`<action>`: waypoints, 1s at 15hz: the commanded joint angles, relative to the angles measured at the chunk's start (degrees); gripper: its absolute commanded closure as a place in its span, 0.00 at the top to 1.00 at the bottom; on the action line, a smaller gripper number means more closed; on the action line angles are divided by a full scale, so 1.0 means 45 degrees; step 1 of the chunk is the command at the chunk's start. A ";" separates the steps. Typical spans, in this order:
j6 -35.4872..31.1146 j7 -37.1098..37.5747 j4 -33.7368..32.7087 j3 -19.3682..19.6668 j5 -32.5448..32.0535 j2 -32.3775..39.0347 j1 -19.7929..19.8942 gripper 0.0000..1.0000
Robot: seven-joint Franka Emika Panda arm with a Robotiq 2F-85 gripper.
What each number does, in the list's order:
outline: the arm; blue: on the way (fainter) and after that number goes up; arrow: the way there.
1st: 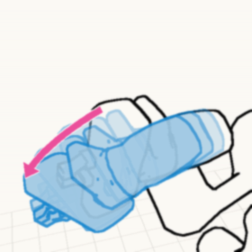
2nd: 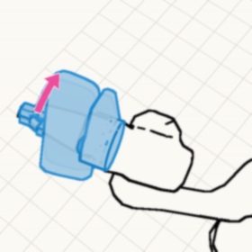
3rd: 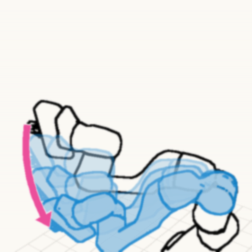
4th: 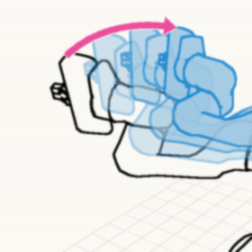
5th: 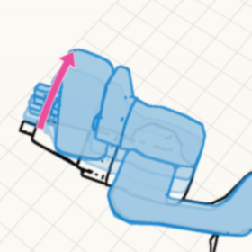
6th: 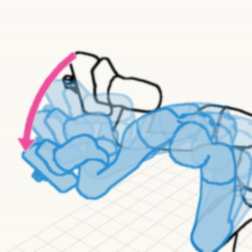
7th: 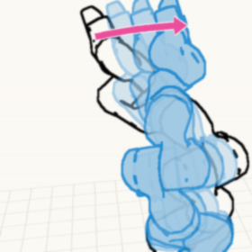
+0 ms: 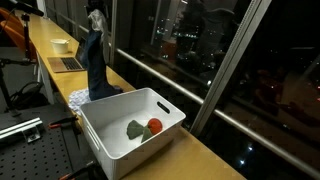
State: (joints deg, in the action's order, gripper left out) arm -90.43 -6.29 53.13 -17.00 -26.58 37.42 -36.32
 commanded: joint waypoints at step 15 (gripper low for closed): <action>-0.3164 -0.0286 0.4477 0.0276 0.2543 -0.0326 0.3887 0.02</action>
State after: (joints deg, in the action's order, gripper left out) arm -100.23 -7.20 65.02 -14.80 -17.84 38.96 -21.89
